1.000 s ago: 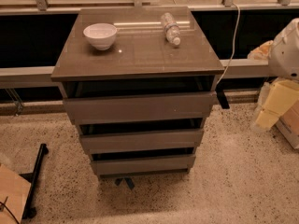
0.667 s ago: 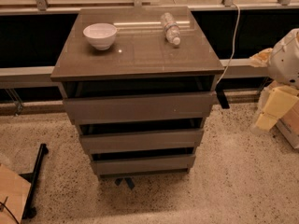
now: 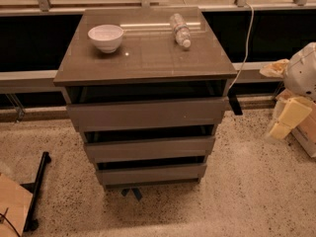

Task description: Open middle drawer

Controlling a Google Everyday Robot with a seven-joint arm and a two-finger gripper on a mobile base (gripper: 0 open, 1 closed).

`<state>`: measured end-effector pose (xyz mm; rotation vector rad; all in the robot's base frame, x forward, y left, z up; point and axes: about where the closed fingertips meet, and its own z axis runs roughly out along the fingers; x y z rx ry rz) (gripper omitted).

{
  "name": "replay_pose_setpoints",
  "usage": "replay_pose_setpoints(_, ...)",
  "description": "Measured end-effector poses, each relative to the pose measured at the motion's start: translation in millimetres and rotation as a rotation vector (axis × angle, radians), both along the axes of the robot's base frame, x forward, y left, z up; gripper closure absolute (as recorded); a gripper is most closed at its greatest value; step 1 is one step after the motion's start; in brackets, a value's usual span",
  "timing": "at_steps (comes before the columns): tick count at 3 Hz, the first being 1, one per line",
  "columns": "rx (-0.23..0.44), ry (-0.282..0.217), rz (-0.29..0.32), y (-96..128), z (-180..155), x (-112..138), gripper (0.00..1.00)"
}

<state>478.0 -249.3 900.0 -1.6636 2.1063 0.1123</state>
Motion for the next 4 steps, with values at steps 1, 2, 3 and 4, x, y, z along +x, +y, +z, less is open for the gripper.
replay_pose_setpoints(1,0.032,0.032,0.004,8,-22,1,0.00)
replay_pose_setpoints(2,0.079,0.039,0.019,19,-51,13,0.00)
replay_pose_setpoints(3,0.177,0.044,0.034,27,-85,26,0.00)
replay_pose_setpoints(4,0.247,0.067,0.052,36,-121,39,0.00)
